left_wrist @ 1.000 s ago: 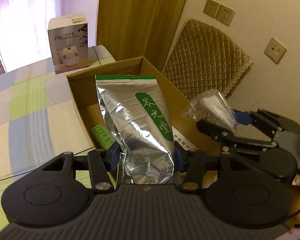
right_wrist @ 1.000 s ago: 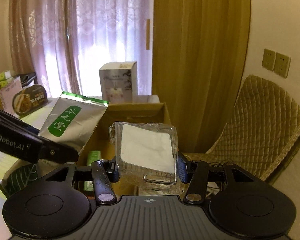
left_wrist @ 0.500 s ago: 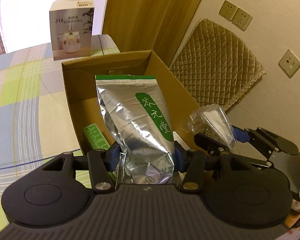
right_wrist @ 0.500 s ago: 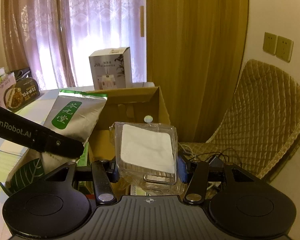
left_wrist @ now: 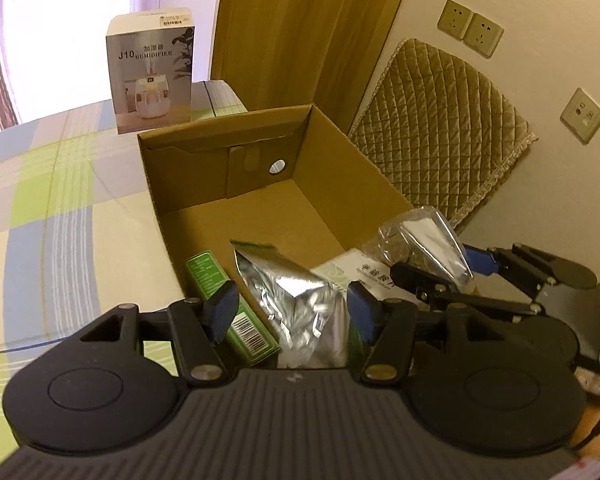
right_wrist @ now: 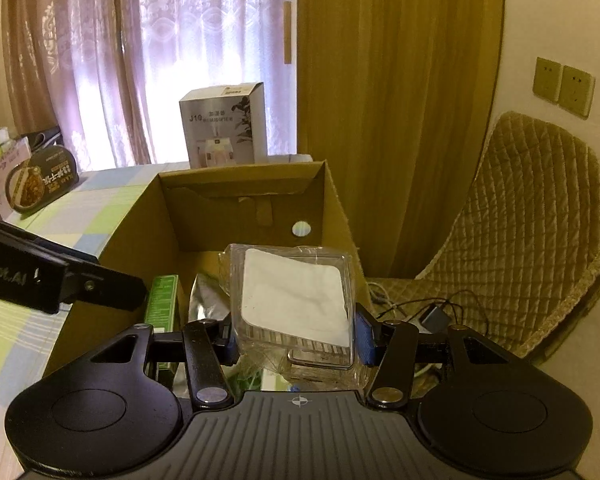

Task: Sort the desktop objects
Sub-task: 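Lower both bags into the box and open both grippers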

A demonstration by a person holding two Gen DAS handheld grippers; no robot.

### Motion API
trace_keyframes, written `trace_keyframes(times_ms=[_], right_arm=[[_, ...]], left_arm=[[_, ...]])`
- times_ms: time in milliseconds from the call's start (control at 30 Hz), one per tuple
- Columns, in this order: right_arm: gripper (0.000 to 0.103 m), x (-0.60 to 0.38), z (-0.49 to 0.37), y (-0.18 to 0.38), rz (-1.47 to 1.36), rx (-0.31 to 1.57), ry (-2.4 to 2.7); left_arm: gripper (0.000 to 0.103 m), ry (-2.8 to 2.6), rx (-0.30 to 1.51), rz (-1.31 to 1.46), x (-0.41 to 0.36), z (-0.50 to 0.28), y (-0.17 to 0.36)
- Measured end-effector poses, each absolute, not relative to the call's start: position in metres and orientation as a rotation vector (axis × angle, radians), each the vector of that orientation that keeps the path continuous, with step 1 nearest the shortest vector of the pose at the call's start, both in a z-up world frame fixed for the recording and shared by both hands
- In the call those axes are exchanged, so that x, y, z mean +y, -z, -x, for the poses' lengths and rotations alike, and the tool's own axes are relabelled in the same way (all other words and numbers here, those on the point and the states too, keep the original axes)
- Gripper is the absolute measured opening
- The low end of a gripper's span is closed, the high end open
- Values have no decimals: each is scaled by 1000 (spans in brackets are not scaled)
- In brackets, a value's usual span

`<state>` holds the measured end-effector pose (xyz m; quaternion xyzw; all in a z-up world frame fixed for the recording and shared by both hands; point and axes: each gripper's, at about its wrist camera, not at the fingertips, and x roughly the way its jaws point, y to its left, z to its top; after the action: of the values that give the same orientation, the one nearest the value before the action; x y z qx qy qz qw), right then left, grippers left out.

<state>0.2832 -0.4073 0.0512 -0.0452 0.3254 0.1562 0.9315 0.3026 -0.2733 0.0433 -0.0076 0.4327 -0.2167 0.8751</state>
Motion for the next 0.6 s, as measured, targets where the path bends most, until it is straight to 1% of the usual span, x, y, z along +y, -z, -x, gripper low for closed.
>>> trace_keyframes(times_ms=[67, 133, 233, 267, 300, 333, 367, 467, 600], right_arm=[[50, -405, -284, -50, 90, 670, -323], [50, -403, -285, -49, 85, 676, -327], [50, -401, -287, -49, 80, 682, -334], [54, -400, -287, -50, 80, 681, -339], [60, -400, -286, -51, 83, 676, -335], [74, -400, -285, -52, 86, 666, -325], [77, -400, -284, -54, 87, 658, -321], [77, -401, -279, -57, 109, 652, -307], [78, -409, -266, -62, 124, 650, -290]], left_arm=[[55, 452, 898, 6, -272, -299, -44], [59, 451, 893, 2, -270, -296, -44], [60, 448, 890, 6, -266, -293, -44], [61, 446, 890, 6, -265, -292, -43], [62, 444, 889, 3, -264, -291, -43], [63, 440, 887, -2, -263, -290, -43], [65, 437, 887, -5, -262, -289, -43], [68, 429, 882, -15, -258, -284, -44], [79, 416, 864, -10, -252, -274, -48]])
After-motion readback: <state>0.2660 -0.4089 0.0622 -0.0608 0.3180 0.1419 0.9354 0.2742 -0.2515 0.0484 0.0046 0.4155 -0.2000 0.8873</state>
